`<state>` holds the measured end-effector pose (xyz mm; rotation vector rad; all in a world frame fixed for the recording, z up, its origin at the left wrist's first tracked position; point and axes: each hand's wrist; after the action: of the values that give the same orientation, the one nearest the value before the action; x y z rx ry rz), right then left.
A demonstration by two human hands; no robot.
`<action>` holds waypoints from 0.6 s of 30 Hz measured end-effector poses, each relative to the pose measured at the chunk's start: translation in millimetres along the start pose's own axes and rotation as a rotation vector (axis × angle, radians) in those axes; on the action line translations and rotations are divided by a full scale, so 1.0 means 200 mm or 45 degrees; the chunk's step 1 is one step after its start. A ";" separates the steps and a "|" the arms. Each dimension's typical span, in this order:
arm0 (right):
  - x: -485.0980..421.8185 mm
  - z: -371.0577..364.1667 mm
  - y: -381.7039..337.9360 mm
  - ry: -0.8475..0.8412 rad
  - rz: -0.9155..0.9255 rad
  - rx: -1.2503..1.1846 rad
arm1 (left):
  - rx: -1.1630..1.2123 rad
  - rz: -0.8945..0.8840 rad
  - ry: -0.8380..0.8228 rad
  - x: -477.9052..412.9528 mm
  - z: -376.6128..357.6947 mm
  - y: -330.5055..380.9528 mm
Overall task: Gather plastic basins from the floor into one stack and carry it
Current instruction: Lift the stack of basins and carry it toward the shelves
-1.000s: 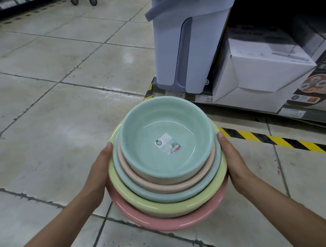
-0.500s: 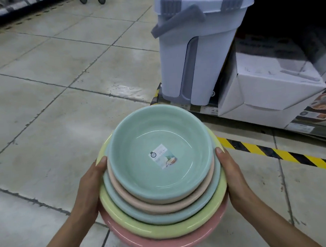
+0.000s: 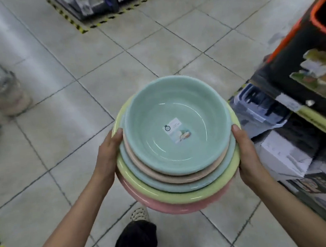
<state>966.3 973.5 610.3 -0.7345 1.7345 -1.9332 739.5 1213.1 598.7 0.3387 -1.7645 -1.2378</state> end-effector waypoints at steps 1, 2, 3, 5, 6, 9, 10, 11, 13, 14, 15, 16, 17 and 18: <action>0.01 -0.08 -0.19 -0.073 0.007 -0.012 | 0.031 0.001 0.067 0.15 0.09 0.14; 0.03 -0.16 -0.38 -0.138 0.010 -0.022 | 0.060 0.006 0.143 0.29 0.17 0.26; 0.05 -0.25 -0.55 -0.199 0.019 -0.027 | 0.088 0.007 0.206 0.44 0.27 0.38; 0.08 -0.44 -0.86 -0.302 0.061 -0.039 | 0.122 -0.031 0.292 0.68 0.45 0.60; 0.10 -0.54 -1.00 -0.361 0.055 -0.051 | 0.136 -0.044 0.332 0.81 0.54 0.69; 0.15 -0.86 -1.36 -0.555 0.087 -0.046 | 0.214 -0.103 0.479 1.16 0.81 0.93; 0.17 -0.97 -1.45 -0.609 0.102 -0.032 | 0.250 -0.120 0.533 1.26 0.90 0.97; 0.19 -1.08 -1.54 -0.653 0.121 -0.019 | 0.284 -0.129 0.589 1.34 0.99 1.01; 0.21 -1.31 -1.68 -0.752 0.160 -0.006 | 0.348 -0.134 0.691 1.48 1.15 1.06; 0.22 -1.43 -1.74 -0.815 0.182 0.005 | 0.371 -0.140 0.730 1.52 1.22 1.07; 0.21 -1.55 -1.78 -0.879 0.212 0.024 | 0.385 -0.149 0.770 1.56 1.29 1.08; 0.21 -1.66 -1.81 -0.930 0.234 0.045 | 0.403 -0.162 0.819 1.60 1.35 1.08; 0.20 -1.78 -1.84 -0.971 0.242 0.059 | 0.437 -0.169 0.877 1.63 1.40 1.07; 0.19 -1.89 -1.86 -1.008 0.236 0.064 | 0.495 -0.174 0.929 1.66 1.46 1.05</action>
<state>702.2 1280.2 955.2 -1.0847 1.1980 -1.2869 384.6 1263.3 931.2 1.0099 -1.3304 -0.7050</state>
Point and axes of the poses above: each hand's wrist, its own x-axis away from the middle knuckle, its own z-axis out of the back of the hand, y = z × x, and after that the axes turned 11 degrees about z, right-handed
